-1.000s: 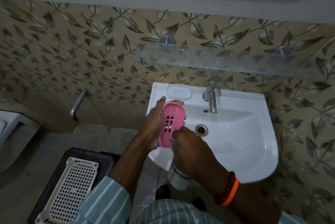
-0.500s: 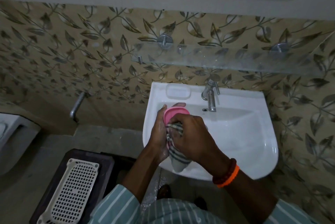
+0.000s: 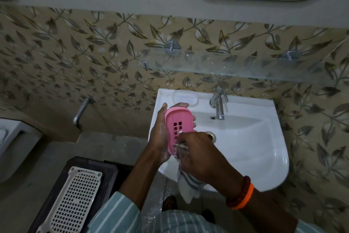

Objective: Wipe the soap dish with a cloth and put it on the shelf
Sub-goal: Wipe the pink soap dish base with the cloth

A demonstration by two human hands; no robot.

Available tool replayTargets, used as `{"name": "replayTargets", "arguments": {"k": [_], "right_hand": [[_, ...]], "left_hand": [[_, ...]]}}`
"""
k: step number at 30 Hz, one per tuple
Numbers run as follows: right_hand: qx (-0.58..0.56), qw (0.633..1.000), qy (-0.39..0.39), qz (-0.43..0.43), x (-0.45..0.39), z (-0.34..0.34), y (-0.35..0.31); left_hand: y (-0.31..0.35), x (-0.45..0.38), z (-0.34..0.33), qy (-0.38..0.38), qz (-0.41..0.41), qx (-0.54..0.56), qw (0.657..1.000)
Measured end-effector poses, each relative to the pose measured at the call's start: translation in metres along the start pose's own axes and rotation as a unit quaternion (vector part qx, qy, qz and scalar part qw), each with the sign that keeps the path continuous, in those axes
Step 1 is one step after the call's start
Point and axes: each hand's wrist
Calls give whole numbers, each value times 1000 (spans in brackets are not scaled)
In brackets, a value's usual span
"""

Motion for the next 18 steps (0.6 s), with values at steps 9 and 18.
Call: {"name": "replayTargets", "arguments": {"k": [9,18], "right_hand": [[111,987,-105,58,6,17,-9],[-2,995,-99,25,-2,18,-14]], "left_hand": [[6,4,2,3,6,-71,997],[3,2,-9,12,0,-11,1000]]}}
Point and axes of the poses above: each hand's wrist, its own x-axis away from the middle knuckle, its own z-axis out of the back of the hand, y = z × x, and after that the axes turned 5 degrees about -x, right-handed
